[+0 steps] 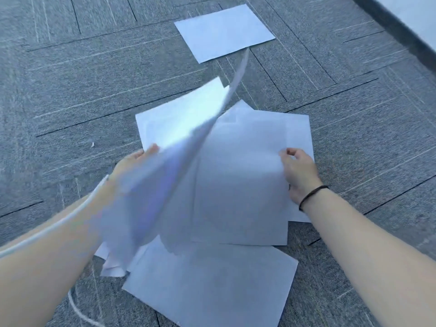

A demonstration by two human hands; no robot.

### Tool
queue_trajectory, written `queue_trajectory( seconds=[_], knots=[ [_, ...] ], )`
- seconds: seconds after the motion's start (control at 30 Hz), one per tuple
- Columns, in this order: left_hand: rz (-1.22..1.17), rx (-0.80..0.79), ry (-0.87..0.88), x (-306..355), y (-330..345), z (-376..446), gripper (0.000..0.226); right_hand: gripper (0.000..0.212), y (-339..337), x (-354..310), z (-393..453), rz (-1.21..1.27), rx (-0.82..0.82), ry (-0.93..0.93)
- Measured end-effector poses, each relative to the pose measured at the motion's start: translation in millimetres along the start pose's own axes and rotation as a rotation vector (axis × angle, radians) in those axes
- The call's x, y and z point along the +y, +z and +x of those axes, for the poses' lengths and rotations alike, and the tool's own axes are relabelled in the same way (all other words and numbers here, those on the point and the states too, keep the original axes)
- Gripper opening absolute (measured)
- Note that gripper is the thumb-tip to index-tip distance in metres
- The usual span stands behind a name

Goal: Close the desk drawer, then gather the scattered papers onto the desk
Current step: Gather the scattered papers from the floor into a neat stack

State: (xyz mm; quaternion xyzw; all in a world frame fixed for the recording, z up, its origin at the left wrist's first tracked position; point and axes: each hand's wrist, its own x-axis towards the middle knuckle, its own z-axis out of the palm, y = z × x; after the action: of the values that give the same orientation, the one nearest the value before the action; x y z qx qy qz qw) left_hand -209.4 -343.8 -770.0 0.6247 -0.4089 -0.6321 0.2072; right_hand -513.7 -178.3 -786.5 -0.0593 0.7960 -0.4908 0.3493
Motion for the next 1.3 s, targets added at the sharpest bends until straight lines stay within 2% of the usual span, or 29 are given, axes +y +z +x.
queue_trajectory(
  seconds=[0.03,0.13,0.2,0.3,0.37,0.47,0.57,0.7,0.73,0.8,0.93,1.0,1.1,1.13,1.2,1.23,1.3],
  knots=[
    [-0.032,-0.039,0.007,0,3,-2,0.037,0.012,5,-1,-6,0.031,-0.020,0.035],
    [-0.037,-0.094,0.027,4,15,-11,0.032,0.017,13,4,-22,0.144,-0.124,0.168],
    [-0.111,-0.136,-0.010,5,17,-20,0.015,0.016,14,6,-32,0.225,-0.213,0.251],
    [-0.126,-0.151,-0.049,-5,8,-14,0.028,0.011,12,10,-32,0.294,-0.163,0.299],
    [-0.128,-0.124,-0.040,-9,-6,-8,0.024,0.015,9,13,-28,0.323,-0.095,0.281],
    [-0.062,-0.120,-0.059,-13,-17,-7,0.019,0.013,11,16,-31,0.320,-0.136,0.288],
    [0.005,-0.154,-0.084,-21,-15,-6,0.024,0.034,28,12,-40,0.276,-0.277,0.327],
    [0.131,-0.253,-0.126,-17,-4,-13,0.013,0.046,46,-1,-43,0.066,-0.400,0.269],
    [0.155,-0.256,-0.135,-15,-5,-12,0.016,0.046,44,-4,-40,0.084,-0.416,0.275],
    [0.142,-0.260,-0.170,-14,-13,-9,0.039,0.039,32,-11,-31,0.125,-0.459,0.291],
    [0.135,-0.422,-0.209,-14,-20,-15,0.076,0.034,20,-11,-23,-0.008,-0.579,0.258],
    [0.094,-0.482,-0.211,-14,-12,-18,0.080,0.046,31,-12,-33,-0.096,-0.622,0.256],
    [0.094,-0.445,-0.188,-13,5,-18,0.049,0.083,57,-4,-53,-0.145,-0.669,0.255],
    [0.111,-0.434,-0.197,-13,9,-19,0.041,0.082,62,0,-59,-0.170,-0.674,0.231],
    [0.135,-0.412,-0.209,-14,12,-17,0.036,0.061,62,9,-60,-0.203,-0.622,0.115],
    [0.138,-0.394,-0.203,-16,11,-16,0.040,0.051,58,12,-57,-0.183,-0.539,0.044],
    [0.106,-0.367,-0.168,-20,2,-14,0.051,0.050,42,13,-43,-0.213,-0.287,-0.098]
  ],
)
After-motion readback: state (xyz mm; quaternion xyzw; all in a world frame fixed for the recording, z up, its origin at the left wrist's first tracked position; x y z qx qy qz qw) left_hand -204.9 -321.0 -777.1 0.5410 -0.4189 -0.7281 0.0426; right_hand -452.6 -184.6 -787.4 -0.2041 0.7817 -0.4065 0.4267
